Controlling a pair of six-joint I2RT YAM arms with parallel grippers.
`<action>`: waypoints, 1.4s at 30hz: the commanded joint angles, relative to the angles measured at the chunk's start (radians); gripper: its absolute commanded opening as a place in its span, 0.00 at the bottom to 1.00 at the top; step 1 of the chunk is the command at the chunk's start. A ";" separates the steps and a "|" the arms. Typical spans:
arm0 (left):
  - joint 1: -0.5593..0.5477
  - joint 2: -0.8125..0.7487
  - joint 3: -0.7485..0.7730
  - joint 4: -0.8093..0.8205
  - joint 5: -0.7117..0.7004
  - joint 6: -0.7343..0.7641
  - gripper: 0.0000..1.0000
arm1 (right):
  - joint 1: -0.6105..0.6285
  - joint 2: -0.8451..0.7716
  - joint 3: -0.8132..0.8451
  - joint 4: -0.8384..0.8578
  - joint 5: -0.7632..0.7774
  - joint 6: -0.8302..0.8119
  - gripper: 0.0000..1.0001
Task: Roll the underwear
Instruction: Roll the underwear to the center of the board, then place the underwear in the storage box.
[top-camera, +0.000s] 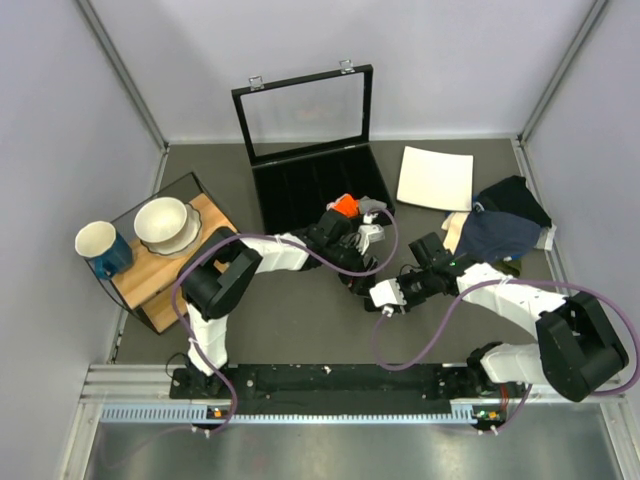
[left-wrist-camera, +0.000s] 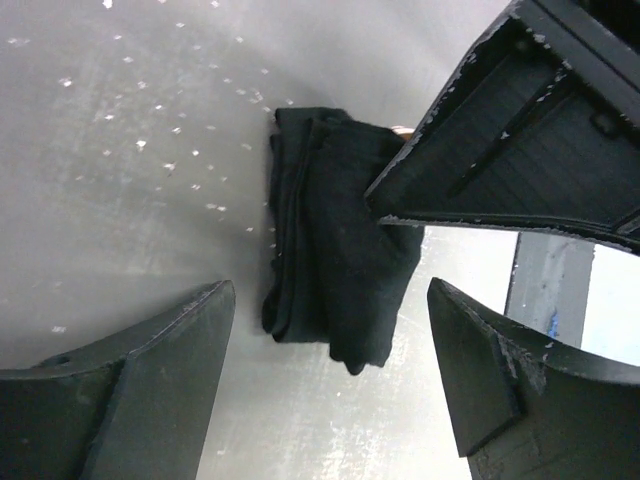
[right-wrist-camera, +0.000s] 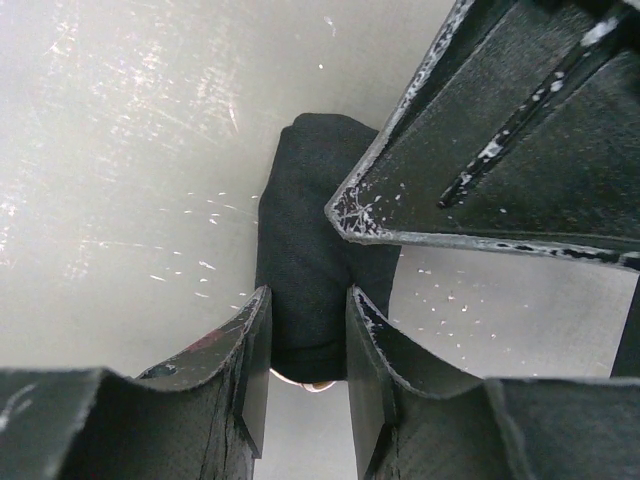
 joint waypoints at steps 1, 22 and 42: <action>-0.012 0.068 0.007 -0.022 0.061 0.054 0.78 | -0.006 0.048 -0.025 -0.040 0.093 0.023 0.31; -0.024 -0.036 -0.022 -0.074 0.056 0.014 0.00 | -0.023 -0.068 0.050 -0.086 -0.001 0.152 0.39; 0.290 -0.536 0.021 -0.419 -0.218 0.059 0.00 | -0.264 -0.355 0.217 -0.198 -0.210 0.586 0.64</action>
